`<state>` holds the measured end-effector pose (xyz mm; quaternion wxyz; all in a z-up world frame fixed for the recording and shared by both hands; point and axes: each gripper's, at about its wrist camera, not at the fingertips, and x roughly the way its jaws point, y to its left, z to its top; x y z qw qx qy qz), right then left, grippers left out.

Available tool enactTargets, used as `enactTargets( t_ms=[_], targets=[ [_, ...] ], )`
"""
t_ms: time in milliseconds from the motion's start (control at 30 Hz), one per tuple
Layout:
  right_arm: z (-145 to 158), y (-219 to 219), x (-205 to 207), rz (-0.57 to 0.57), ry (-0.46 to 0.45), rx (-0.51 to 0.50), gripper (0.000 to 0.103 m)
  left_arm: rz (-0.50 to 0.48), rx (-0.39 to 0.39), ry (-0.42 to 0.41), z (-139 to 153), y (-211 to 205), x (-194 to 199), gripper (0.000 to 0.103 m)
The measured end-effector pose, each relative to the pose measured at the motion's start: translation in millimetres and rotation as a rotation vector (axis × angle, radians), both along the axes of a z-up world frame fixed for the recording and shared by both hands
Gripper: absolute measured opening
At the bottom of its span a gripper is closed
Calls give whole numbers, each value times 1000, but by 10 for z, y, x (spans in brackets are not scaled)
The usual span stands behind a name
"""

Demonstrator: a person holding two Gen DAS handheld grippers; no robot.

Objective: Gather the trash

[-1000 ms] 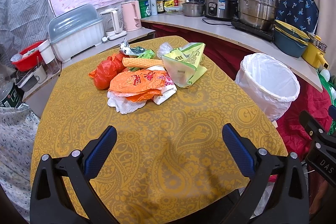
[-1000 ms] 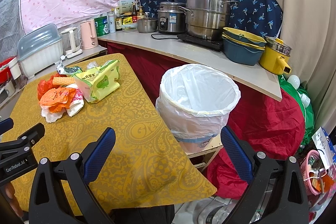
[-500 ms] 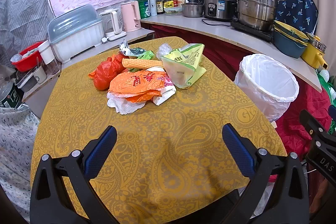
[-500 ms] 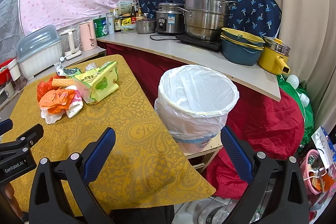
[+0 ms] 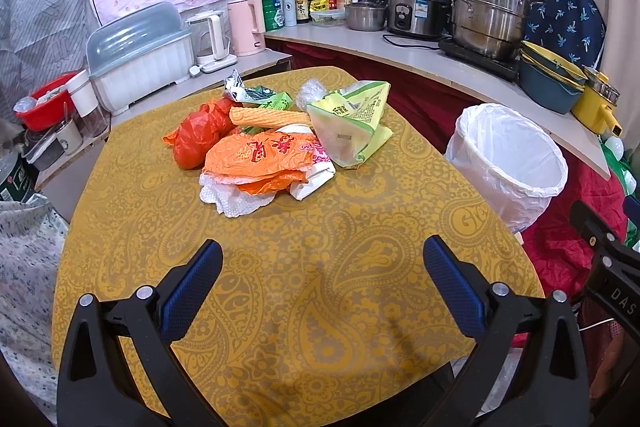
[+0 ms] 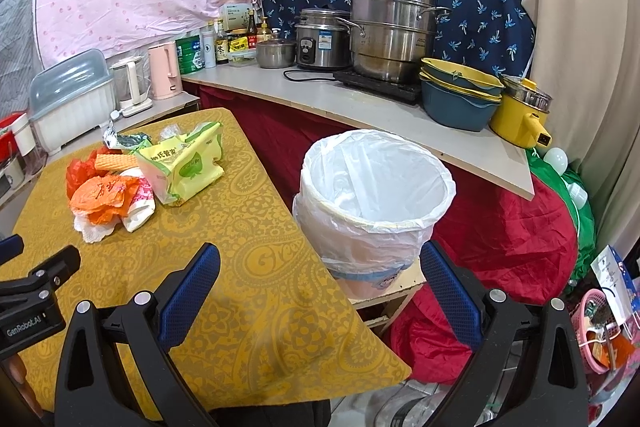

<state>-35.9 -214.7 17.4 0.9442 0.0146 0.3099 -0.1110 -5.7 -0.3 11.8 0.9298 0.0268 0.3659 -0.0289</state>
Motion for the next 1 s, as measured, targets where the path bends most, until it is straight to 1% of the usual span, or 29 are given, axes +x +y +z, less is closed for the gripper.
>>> enactTargets(
  t_ms=[167,267,433,567,667,800,867,1000],
  targets=[
    [16,128,186,8,-19,-3,96,24,-16,8,-63,172,121,96],
    [34,233,412,37,-33,31,96,54,-24,20,-127,331,243,96],
    [-24,475,792,94,-41,81,96,114,-45,51,-270,667,488,96],
    [-107,680,1152,134,-30,116,95,147,-36,56,-361,885,656,96],
    [-197,828,1484,161,-9,163,90,156,-31,63,-413,1002,786,96],
    [-311,939,1830,175,19,229,83,158,-38,70,-470,1093,954,96],
    [-371,981,1984,176,30,258,76,151,-44,72,-491,1116,1051,96],
    [-556,967,2298,162,74,358,68,135,-62,76,-506,1119,1184,96]
  ],
)
